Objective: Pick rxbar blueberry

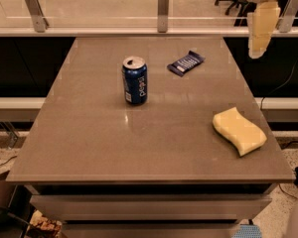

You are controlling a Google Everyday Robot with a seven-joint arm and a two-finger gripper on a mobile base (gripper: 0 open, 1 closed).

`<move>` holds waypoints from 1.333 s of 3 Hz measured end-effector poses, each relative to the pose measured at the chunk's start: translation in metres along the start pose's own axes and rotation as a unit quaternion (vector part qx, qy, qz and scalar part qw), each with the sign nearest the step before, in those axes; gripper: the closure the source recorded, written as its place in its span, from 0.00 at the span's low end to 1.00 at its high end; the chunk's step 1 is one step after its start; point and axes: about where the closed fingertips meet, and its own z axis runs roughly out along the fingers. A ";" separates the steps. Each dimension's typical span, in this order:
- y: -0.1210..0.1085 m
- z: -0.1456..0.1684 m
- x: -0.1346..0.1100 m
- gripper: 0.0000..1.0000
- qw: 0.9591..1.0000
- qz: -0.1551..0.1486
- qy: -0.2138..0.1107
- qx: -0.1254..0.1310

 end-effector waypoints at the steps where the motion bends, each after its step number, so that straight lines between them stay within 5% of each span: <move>1: -0.041 0.038 -0.004 0.00 1.000 0.003 -0.014 0.014; 4: -0.063 0.082 -0.015 0.00 1.000 -0.005 -0.028 -0.005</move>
Offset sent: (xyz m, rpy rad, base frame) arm 0.0360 -0.0030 -0.0312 0.0189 0.1173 -0.0064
